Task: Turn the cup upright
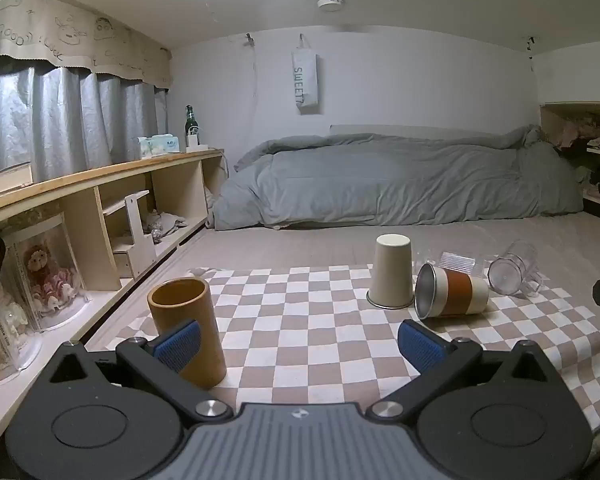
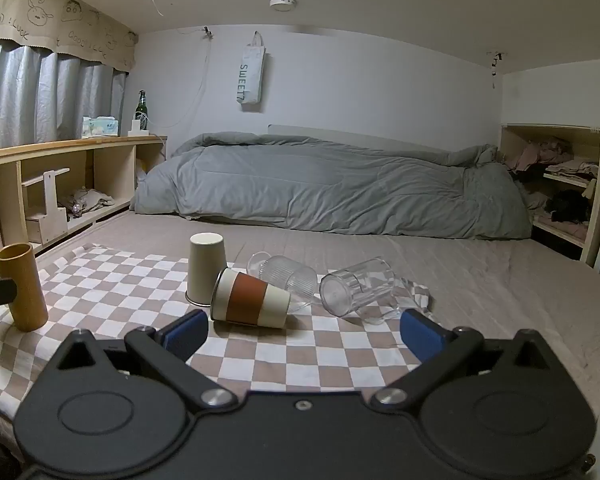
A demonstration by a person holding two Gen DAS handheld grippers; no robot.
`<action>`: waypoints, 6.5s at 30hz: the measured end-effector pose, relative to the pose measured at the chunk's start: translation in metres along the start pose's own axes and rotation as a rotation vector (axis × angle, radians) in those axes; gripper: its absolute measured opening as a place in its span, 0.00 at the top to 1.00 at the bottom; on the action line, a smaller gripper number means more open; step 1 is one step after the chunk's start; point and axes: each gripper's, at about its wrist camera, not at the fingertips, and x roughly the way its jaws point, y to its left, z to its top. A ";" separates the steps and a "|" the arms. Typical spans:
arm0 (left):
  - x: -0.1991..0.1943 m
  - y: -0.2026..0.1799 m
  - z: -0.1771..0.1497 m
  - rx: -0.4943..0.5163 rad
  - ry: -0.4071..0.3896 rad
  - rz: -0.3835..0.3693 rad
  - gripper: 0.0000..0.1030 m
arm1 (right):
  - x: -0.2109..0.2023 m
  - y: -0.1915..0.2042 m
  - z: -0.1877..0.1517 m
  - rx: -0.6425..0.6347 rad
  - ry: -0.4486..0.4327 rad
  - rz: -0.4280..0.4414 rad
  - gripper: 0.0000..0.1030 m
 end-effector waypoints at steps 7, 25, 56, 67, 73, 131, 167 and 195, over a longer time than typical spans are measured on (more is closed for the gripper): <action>-0.007 0.000 -0.001 -0.006 -0.002 0.000 0.00 | -0.001 0.000 0.000 0.002 0.000 0.000 0.00; 0.001 0.000 0.000 -0.002 0.013 -0.001 0.00 | -0.001 0.000 0.000 -0.006 0.004 -0.001 0.00; 0.001 0.000 0.000 -0.002 0.015 -0.004 0.00 | -0.002 0.001 0.001 -0.008 0.006 -0.002 0.00; 0.001 0.000 0.000 -0.002 0.016 -0.004 0.00 | -0.002 0.001 0.001 -0.007 0.006 -0.002 0.00; 0.001 0.000 0.000 -0.001 0.016 -0.005 0.00 | -0.002 0.001 0.001 -0.008 0.007 -0.002 0.00; 0.021 -0.011 0.005 -0.058 0.070 -0.104 0.00 | 0.235 0.064 -0.020 -1.176 0.076 0.264 0.10; 0.006 0.042 0.009 -0.235 0.093 -0.137 0.00 | 0.241 0.129 0.022 0.031 0.733 0.395 0.34; 0.212 0.014 0.066 -0.258 0.516 -0.220 0.09 | 0.217 0.129 0.005 0.094 0.578 0.605 0.24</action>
